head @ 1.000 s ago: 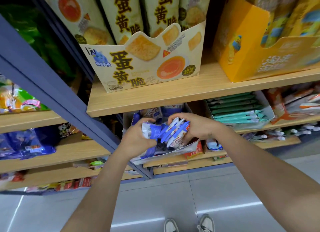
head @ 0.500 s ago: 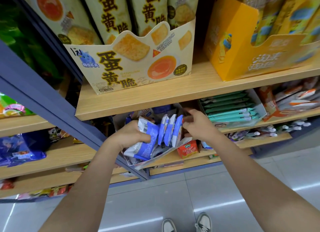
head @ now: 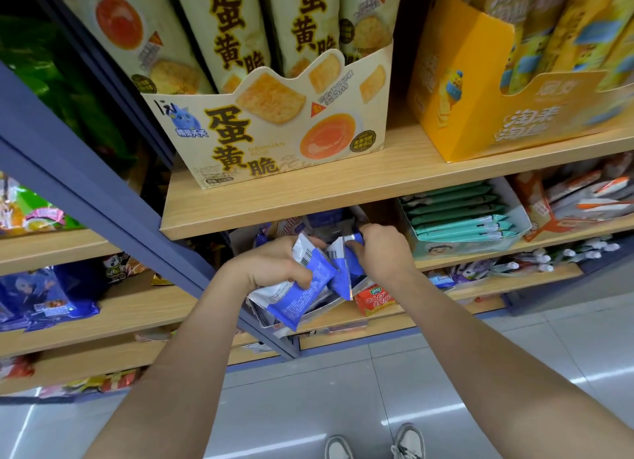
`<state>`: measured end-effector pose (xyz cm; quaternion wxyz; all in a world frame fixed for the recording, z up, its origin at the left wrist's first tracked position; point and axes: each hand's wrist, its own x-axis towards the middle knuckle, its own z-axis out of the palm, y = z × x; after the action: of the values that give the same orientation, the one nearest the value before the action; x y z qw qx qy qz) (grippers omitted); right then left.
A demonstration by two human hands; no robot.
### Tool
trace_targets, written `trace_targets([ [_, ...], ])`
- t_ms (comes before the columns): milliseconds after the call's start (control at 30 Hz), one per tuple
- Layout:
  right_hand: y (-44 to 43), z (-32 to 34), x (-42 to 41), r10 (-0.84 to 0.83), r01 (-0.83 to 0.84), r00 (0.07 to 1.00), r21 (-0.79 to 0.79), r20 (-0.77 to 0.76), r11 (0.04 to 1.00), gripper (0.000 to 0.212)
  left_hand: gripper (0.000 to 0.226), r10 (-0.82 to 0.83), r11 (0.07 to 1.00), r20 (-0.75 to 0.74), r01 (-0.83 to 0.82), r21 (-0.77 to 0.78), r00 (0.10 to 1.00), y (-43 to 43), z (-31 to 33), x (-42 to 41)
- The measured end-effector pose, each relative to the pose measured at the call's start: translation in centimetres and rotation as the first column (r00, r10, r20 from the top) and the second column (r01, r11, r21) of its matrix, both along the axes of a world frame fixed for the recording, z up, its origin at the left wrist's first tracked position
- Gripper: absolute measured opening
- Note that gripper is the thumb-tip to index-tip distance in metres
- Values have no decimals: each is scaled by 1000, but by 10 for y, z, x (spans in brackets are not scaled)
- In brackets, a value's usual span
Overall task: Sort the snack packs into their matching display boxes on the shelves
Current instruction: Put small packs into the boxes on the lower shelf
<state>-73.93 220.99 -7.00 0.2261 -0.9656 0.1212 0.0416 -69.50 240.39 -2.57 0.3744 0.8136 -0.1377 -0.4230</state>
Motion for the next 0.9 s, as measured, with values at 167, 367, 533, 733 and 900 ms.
trace_targets([
  [167,4,1,-16,45,-48,991,21,123,999,43,59,126,992,29,-127,24,992,2,-6,-2],
  [367,26,-14,-59,-25,-2,974,120,226,993,36,30,419,907,158,-405,-111,894,20,-8,-31],
  [533,35,-20,-49,-20,17,927,10,374,1000,10,51,664,745,311,-563,-358,680,24,-8,-88],
  [733,29,17,-45,51,-72,921,40,385,997,12,52,813,567,238,-630,-531,531,32,-6,-115],
  [900,23,40,-21,317,-317,948,-113,-16,942,10,53,832,538,227,-638,-551,506,29,-6,-112],
])
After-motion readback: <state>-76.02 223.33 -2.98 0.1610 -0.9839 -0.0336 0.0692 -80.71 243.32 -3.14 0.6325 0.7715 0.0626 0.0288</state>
